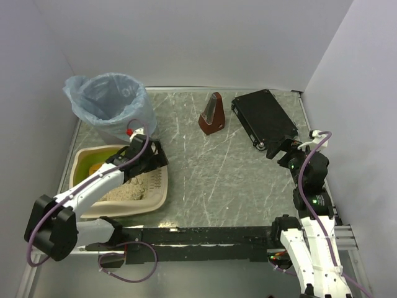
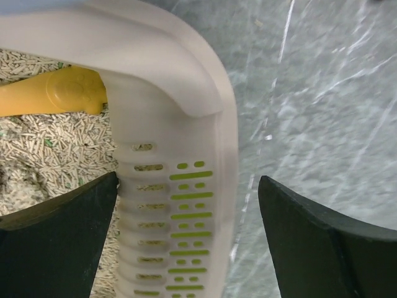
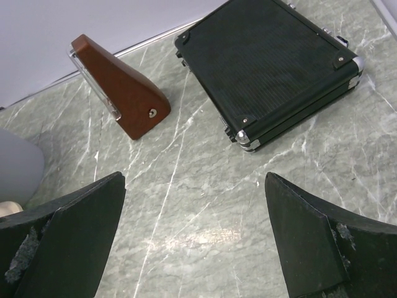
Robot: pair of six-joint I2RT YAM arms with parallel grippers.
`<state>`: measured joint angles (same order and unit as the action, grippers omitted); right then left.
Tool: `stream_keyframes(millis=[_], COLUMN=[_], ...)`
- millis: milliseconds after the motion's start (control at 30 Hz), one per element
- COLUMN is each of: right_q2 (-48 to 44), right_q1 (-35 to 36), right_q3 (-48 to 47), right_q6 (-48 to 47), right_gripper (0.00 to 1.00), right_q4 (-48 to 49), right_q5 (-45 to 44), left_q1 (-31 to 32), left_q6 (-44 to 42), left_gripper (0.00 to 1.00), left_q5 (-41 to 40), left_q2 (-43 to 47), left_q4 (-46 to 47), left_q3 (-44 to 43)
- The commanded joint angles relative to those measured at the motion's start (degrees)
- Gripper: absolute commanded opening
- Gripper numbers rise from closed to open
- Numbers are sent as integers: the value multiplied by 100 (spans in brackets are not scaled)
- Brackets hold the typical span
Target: Clean the litter box
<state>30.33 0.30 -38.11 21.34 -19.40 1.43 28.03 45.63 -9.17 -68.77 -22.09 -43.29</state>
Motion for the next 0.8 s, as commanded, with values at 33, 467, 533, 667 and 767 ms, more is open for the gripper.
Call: stream_keyframes(millis=[33,467,533,667,767], right_q2=[-18,193,219,237,281], right_q1=[14,14,14,6,14], right_q3=[-74,-127,-118,-100,-118], right_q6=[-51,10,10,1,-16], right_gripper=[100,100,100,100,100], right_q4=[94,33,67,77,68], right_q5=[6,234,392,411,402], left_q1=[693,3267,3715,4192,4263], left_q6=[-370,-836,-1081,-1460,-1496], left_gripper=[99,90,89,92,98], left_q5=[372,654,627,425,100], left_q2=[-400,-1917,-2253,-3148,-3362], left_q4=[582,900,855,627,416], left_q3=[-48,-1136,-1618,-2464,-2886])
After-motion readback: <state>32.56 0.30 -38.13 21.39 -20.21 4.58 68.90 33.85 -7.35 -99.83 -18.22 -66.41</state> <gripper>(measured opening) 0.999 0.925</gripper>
